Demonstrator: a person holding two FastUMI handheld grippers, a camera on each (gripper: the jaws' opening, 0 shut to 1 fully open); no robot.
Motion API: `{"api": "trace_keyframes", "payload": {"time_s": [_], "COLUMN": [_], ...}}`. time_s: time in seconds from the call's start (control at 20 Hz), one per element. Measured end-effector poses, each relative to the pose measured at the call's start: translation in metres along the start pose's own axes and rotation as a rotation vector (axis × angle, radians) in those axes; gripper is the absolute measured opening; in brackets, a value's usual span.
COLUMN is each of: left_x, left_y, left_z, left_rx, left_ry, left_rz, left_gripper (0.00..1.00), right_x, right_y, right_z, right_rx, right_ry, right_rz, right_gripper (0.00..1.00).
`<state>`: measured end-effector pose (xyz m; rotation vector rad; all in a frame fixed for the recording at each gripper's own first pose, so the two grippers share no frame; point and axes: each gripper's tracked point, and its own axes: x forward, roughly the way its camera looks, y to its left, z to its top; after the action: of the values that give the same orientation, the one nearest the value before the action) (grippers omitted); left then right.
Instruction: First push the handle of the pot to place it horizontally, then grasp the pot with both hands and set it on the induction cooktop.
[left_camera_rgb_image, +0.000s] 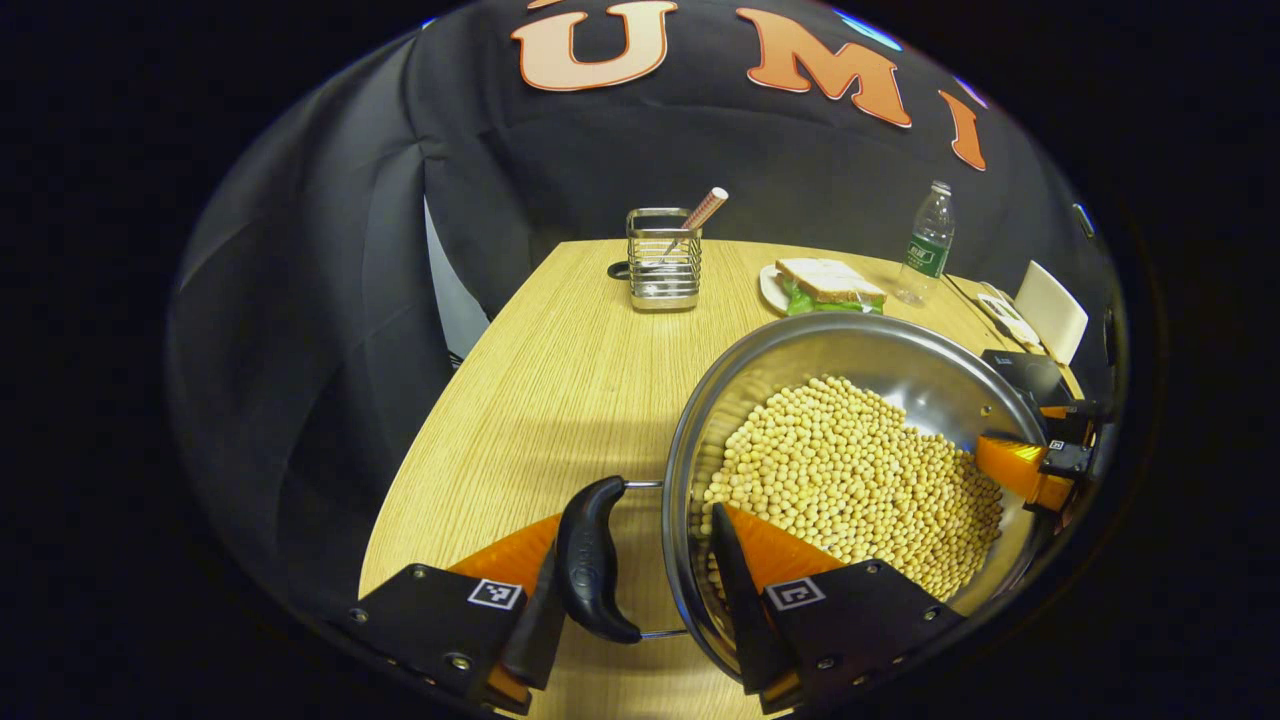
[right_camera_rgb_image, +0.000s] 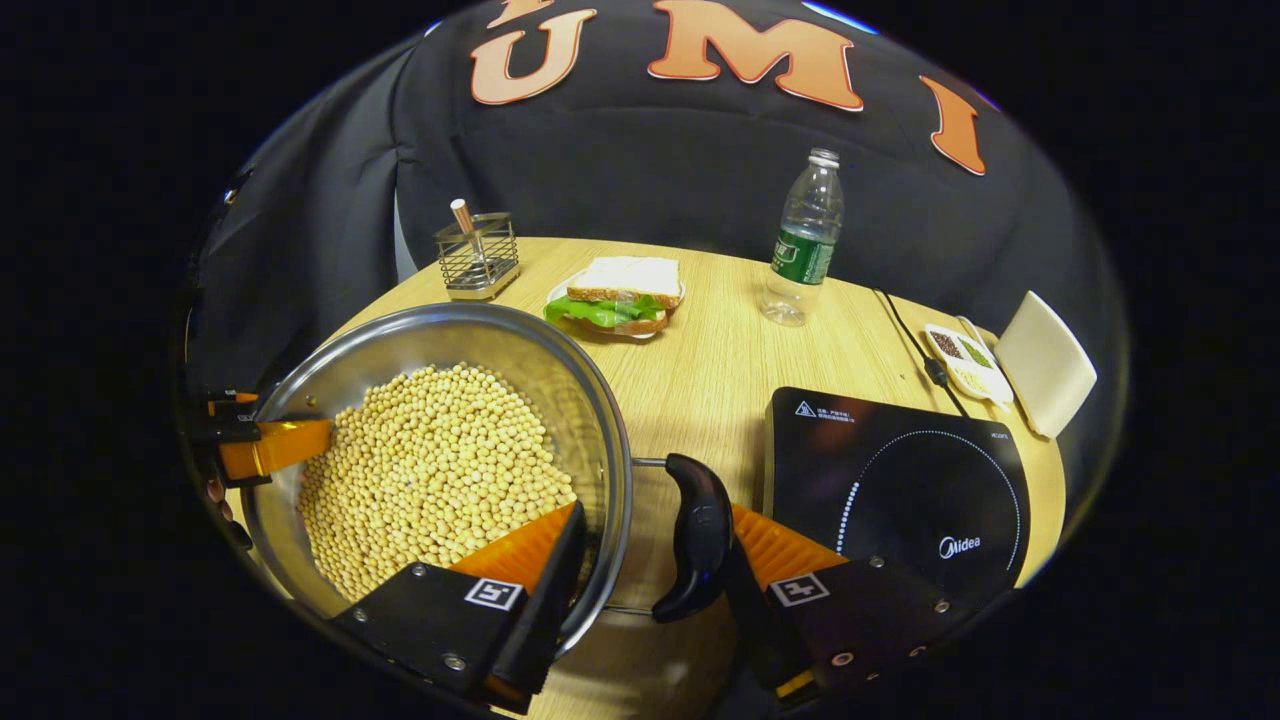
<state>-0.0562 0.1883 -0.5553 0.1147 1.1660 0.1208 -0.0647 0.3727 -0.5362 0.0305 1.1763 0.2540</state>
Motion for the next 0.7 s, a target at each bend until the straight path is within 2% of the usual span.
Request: {"api": "trace_keyframes", "payload": {"time_s": [0.25, 0.4, 0.45, 0.5, 0.55, 0.7], "left_x": [-0.006, -0.005, -0.006, -0.008, -0.01, -0.024], "left_y": [0.0, 0.0, -0.001, -0.001, -0.002, -0.002], "left_z": [0.001, 0.001, 0.002, 0.003, 0.005, 0.018], "left_rx": [-0.059, -0.057, -0.046, -0.042, -0.044, -0.024], "left_ry": [-0.046, -0.061, -0.069, -0.077, -0.089, -0.133], "left_rz": [-0.003, 0.023, 0.032, 0.041, 0.045, 0.061], "left_gripper": [0.65, 0.6, 0.62, 0.6, 0.64, 0.61], "right_x": [0.001, -0.002, -0.002, -0.003, -0.004, -0.014], "right_y": [0.0, 0.004, 0.004, 0.004, 0.004, 0.001], "right_z": [0.003, 0.002, 0.001, -0.001, -0.001, 0.01], "right_rx": [0.034, 0.063, 0.061, 0.066, 0.078, 0.095], "right_ry": [0.001, 0.009, 0.012, 0.014, 0.019, -0.021], "right_rz": [0.021, 0.041, 0.044, 0.049, 0.058, 0.067], "right_gripper": [0.67, 0.56, 0.58, 0.56, 0.55, 0.54]}}
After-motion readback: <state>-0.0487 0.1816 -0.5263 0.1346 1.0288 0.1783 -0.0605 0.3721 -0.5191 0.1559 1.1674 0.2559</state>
